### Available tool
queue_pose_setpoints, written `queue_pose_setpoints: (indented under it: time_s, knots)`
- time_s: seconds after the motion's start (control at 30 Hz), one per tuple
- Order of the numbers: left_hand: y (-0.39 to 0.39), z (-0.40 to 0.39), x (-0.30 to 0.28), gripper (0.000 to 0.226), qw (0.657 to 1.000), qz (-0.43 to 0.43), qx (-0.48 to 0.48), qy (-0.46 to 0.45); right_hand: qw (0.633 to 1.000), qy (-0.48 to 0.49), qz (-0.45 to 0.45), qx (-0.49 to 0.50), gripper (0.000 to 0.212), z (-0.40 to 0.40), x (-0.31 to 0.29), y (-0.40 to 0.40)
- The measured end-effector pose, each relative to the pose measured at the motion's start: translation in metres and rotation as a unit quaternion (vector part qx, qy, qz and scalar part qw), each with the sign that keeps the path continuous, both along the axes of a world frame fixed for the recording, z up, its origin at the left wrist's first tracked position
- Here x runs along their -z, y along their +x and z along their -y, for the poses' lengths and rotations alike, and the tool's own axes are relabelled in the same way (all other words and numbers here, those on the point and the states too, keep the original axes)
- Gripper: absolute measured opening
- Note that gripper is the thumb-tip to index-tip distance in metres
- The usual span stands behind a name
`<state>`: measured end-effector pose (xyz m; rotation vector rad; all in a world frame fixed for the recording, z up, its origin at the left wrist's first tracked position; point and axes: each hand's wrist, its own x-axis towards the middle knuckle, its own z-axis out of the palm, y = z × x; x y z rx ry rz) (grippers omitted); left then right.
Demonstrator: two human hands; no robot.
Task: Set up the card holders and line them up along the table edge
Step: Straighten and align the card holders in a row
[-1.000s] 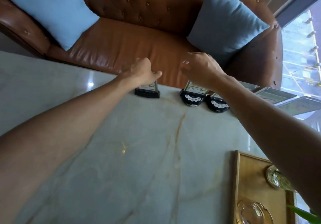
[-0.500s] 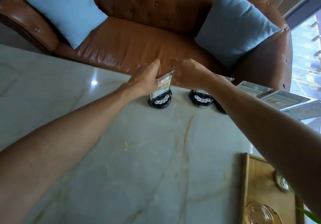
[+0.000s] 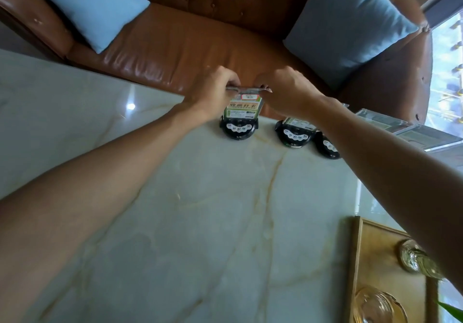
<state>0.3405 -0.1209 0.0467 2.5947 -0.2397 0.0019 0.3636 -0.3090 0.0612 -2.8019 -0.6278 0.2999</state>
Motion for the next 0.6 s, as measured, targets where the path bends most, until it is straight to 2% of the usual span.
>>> queue_pose_setpoints:
  time_s: [0.17, 0.6]
  knots:
    - [0.012, 0.021, 0.002, 0.018, 1.000, 0.003, 0.008, 0.007, 0.999, -0.013, -0.012, 0.038, 0.035, 0.018, -0.007, -0.001]
    - [0.018, 0.046, -0.001, 0.022, 0.999, -0.015, 0.045, 0.014, 0.998, -0.006, -0.021, 0.061, 0.030, 0.042, -0.006, -0.006]
